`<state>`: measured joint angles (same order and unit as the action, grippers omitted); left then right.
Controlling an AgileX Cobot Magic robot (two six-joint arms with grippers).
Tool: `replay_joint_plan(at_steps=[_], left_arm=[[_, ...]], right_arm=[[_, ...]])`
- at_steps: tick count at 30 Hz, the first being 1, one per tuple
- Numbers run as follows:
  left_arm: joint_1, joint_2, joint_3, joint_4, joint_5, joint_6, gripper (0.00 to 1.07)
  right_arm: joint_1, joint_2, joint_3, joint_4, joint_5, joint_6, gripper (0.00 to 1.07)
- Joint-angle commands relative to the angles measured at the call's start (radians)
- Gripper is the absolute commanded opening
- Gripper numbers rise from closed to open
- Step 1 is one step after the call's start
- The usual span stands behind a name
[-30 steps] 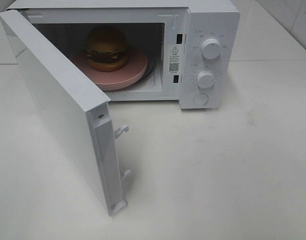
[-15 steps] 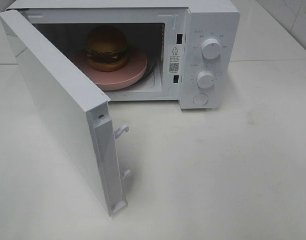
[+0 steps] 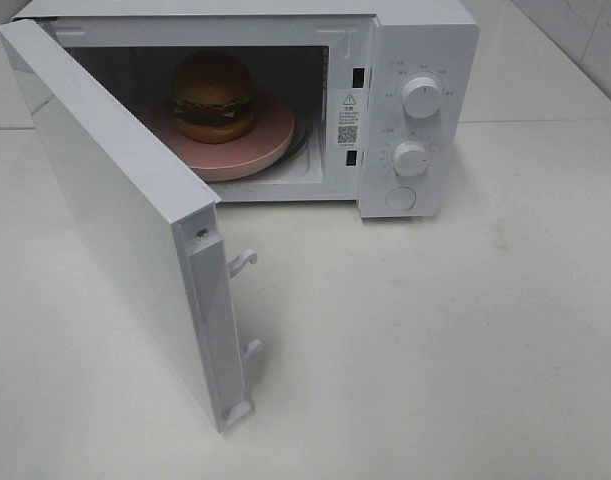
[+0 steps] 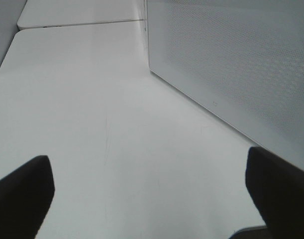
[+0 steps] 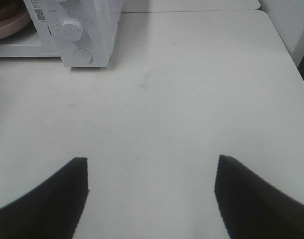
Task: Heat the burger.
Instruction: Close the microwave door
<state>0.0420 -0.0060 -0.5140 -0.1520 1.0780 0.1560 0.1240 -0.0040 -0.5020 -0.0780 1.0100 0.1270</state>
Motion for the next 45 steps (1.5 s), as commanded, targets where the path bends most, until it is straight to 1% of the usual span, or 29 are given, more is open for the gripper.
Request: replay_joint_plan(at_steps=[1,42,45], left_arm=[[-0.006,-0.009,0.000,-0.004,-0.009,-0.009,0.98],[-0.006,0.009,0.000,-0.003,-0.011,-0.012,0.98],[-0.006,0.009,-0.014,-0.015,-0.030,-0.013,0.98]], right_arm=[[-0.007,-0.029,0.003,0.000,-0.011,-0.006,0.71],[-0.007,-0.029,0.003,0.000,-0.011,-0.002,0.71],[-0.007,-0.029,0.003,0.000,-0.011,-0.001,0.71]])
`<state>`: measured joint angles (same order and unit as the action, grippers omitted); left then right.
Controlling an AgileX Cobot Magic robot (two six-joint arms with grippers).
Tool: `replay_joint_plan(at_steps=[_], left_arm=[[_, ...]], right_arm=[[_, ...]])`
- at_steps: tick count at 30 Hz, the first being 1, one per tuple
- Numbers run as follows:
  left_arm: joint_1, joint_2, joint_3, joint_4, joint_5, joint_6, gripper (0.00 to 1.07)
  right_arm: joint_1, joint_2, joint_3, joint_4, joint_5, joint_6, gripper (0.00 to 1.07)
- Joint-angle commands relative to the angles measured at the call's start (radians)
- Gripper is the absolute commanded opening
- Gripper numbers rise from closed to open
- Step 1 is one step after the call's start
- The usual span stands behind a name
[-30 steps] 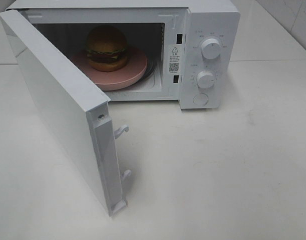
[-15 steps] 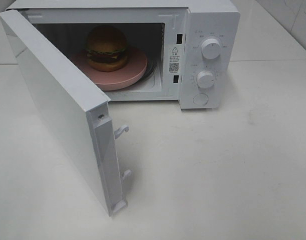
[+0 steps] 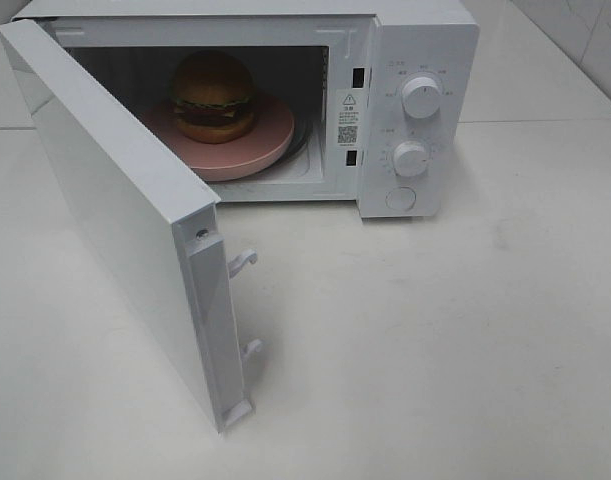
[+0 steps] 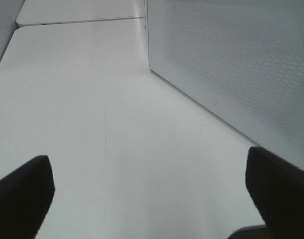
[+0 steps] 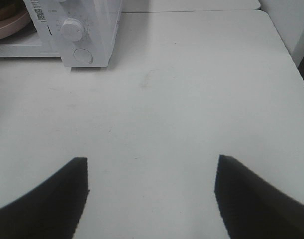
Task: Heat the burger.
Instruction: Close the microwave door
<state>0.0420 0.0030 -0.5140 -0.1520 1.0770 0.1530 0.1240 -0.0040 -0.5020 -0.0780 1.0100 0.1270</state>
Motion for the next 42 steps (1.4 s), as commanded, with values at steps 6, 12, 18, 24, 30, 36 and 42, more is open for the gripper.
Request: replay_joint_plan(at_steps=[6,12,18,24,30,36,42], left_arm=[[-0.006,0.018,-0.031,0.005,-0.140,-0.009,0.85],[-0.006,0.084,-0.030,0.004,-0.240,-0.009,0.49],[-0.006,0.170,-0.005,0.003,-0.364,-0.009,0.27],[-0.006,0.303,0.033,0.004,-0.518,-0.005,0.00],[-0.006,0.432,0.114,0.004,-0.782,0.017,0.00],[-0.006,0.577,0.210,0.005,-1.113,0.024,0.00],[-0.007,0.789,0.294,0.054,-1.407,0.011,0.00]], right_arm=[[-0.007,-0.029,0.003,0.000,-0.011,0.001,0.71],[-0.007,-0.029,0.003,0.000,-0.011,0.001,0.71],[-0.007,-0.029,0.003,0.000,-0.011,0.001,0.71],[-0.007,-0.029,0.003,0.000,-0.011,0.001,0.71],[-0.007,-0.029,0.003,0.000,-0.011,0.001,0.71],[-0.007,-0.029,0.003,0.000,-0.011,0.001,0.71],[-0.007,-0.029,0.003,0.000,-0.011,0.001,0.71]])
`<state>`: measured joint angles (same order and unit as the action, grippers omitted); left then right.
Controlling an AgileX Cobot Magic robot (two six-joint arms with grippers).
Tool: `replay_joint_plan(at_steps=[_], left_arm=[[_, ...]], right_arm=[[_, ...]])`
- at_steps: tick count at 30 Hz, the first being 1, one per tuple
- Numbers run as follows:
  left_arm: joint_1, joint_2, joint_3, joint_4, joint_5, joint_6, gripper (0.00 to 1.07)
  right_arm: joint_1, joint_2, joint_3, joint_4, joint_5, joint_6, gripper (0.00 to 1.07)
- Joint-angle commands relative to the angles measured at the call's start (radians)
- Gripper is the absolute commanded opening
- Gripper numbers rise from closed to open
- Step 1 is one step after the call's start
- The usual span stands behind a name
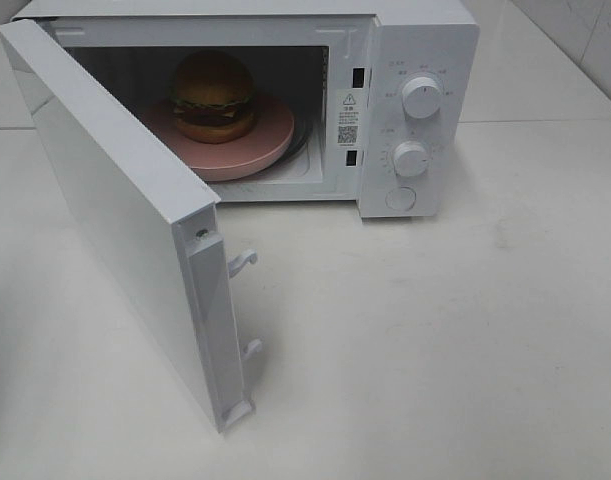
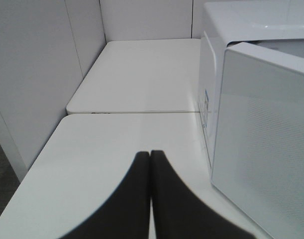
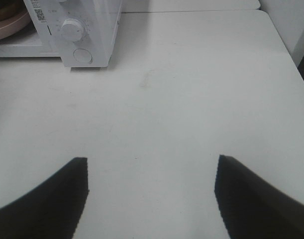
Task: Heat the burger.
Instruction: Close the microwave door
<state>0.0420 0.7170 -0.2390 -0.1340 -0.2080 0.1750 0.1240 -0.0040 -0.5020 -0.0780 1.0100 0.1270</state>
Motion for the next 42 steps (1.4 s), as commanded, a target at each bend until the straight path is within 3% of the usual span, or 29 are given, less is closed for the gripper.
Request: replay_joint_plan(at_steps=[1,6,9,12,21,33,42], left_arm=[[-0.007,0.075,0.019,0.036,-0.122,-0.011,0.00],[-0.061,0.251,0.020,0.190,-0.319,-0.113,0.00],[-0.099,0.340,0.019,0.268,-0.410,-0.141,0.00],[-0.146,0.424,0.018,0.289,-0.492,-0.144,0.00],[-0.313,0.611,-0.042,0.277,-0.590,-0.136,0.00],[-0.504,0.811,-0.180,0.160,-0.645,-0.129,0.00],[-0.598,0.911,-0.297,0.053,-0.643,-0.105,0.00]], right_arm=[[-0.007,-0.029,0.003,0.000,-0.011,0.001,0.71],[-0.007,-0.029,0.003,0.000,-0.011,0.001,0.71],[-0.007,-0.029,0.003,0.000,-0.011,0.001,0.71],[-0.007,-0.029,0.003,0.000,-0.011,0.001,0.71],[-0.007,-0.029,0.003,0.000,-0.011,0.001,0.71],[-0.007,-0.029,0.003,0.000,-0.011,0.001,0.71],[-0.007,-0.029,0.003,0.000,-0.011,0.001,0.71]])
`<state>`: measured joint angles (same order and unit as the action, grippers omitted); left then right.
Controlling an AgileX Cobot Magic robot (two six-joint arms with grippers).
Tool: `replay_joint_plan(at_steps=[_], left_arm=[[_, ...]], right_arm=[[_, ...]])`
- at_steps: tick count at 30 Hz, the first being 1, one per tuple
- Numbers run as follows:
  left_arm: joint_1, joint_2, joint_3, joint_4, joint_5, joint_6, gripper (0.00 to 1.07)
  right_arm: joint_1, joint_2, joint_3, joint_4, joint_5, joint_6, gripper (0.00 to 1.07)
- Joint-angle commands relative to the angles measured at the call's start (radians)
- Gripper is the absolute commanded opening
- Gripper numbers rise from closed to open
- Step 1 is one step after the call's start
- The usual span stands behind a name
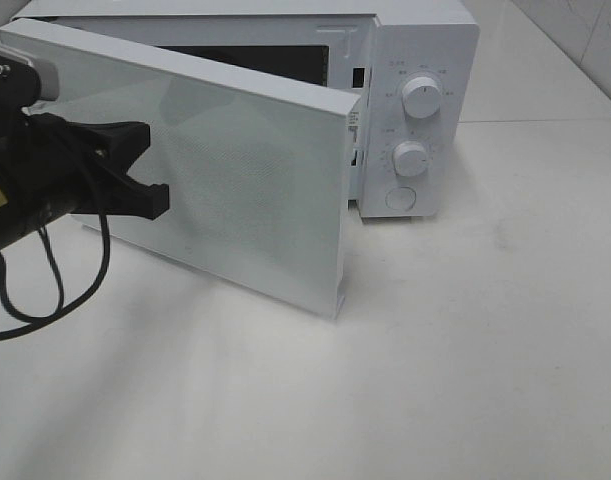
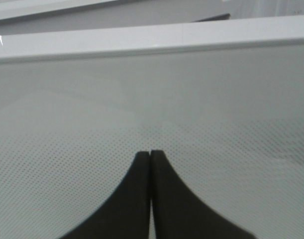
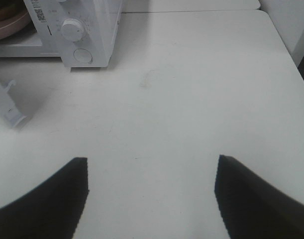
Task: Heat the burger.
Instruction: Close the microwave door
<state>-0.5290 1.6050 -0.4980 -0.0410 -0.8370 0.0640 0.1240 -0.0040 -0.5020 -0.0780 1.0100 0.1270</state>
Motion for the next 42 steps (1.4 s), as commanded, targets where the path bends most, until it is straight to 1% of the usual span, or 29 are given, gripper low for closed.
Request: replay_joint_plan(at_steps=[1,2,3,4,6,7,9,10,12,14,15,17,20,21,23,24,26,27,29,35,38,42], left_arm=[[-0.035,0.035,-0.053,-0.044,-0.014,0.006,0.00],[-0.035,0.035,-0.053,-0.044,-0.014,0.006,0.00],[-0.049,0.053,-0.080,-0.048,-0.011,0.006,0.00],[-0.049,0.053,-0.080,-0.048,-0.011,0.006,0.00],[-0.072,0.083,-0.119,-0.049,0.006,0.006,0.00],[-0.072,0.083,-0.119,-0.049,0.006,0.006,0.00],[-0.097,0.118,-0.168,-0.054,0.016,0.005,0.00],[-0.097,0.118,-0.168,-0.054,0.016,0.005,0.00],[-0.112,0.139,-0.212,-0.064,0.020,0.004,0.00],[-0.119,0.145,-0.224,-0.071,0.025,0.004,0.00],[-0.130,0.159,-0.255,-0.083,0.043,0.005,0.00],[-0.134,0.166,-0.267,-0.088,0.048,0.005,0.00],[-0.153,0.198,-0.321,-0.097,0.072,0.005,0.00],[-0.153,0.198,-0.321,-0.097,0.072,0.005,0.00],[-0.158,0.224,-0.359,-0.099,0.081,0.005,0.00],[-0.158,0.224,-0.359,-0.099,0.081,0.005,0.00],[-0.163,0.249,-0.402,-0.109,0.095,0.005,0.00],[-0.163,0.249,-0.402,-0.109,0.095,0.005,0.00],[-0.165,0.272,-0.439,-0.109,0.122,0.005,0.00],[-0.168,0.293,-0.485,-0.114,0.140,0.005,0.00],[-0.168,0.314,-0.518,-0.144,0.142,0.005,0.00],[-0.168,0.333,-0.549,-0.156,0.144,0.006,0.00]], right_arm=[[-0.007,-0.029,0.003,0.000,-0.011,0.001,0.71],[-0.007,-0.029,0.003,0.000,-0.011,0.001,0.71],[-0.007,-0.029,0.003,0.000,-0.011,0.001,0.71],[-0.007,-0.029,0.003,0.000,-0.011,0.001,0.71],[-0.007,-0.029,0.003,0.000,-0.011,0.001,0.71],[-0.007,-0.029,0.003,0.000,-0.011,0.001,0.71],[-0.007,-0.029,0.003,0.000,-0.011,0.001,0.71],[-0.007,-0.029,0.003,0.000,-0.011,0.001,0.71],[-0.007,-0.029,0.003,0.000,-0.011,0.001,0.71],[-0.007,-0.029,0.003,0.000,-0.011,0.001,0.71],[-0.007,-0.029,0.003,0.000,-0.011,0.001,0.71],[-0.007,-0.029,0.003,0.000,-0.011,0.001,0.71],[-0.007,-0.029,0.003,0.000,-0.011,0.001,0.71],[-0.007,-0.029,0.003,0.000,-0.011,0.001,0.71],[-0.007,-0.029,0.003,0.000,-0.011,0.001,0.71],[-0.007,-0.029,0.003,0.000,-0.011,0.001,0.71],[-0.007,-0.029,0.003,0.000,-0.011,0.001,0.71],[-0.007,-0.029,0.003,0.000,-0.011,0.001,0.71],[-0.007,-0.029,0.003,0.000,-0.011,0.001,0.71],[-0.007,-0.029,0.003,0.000,-0.011,0.001,0.71],[-0.007,-0.029,0.003,0.000,-0.011,0.001,0.71],[-0.007,-0.029,0.003,0.000,-0.011,0.001,0.71]])
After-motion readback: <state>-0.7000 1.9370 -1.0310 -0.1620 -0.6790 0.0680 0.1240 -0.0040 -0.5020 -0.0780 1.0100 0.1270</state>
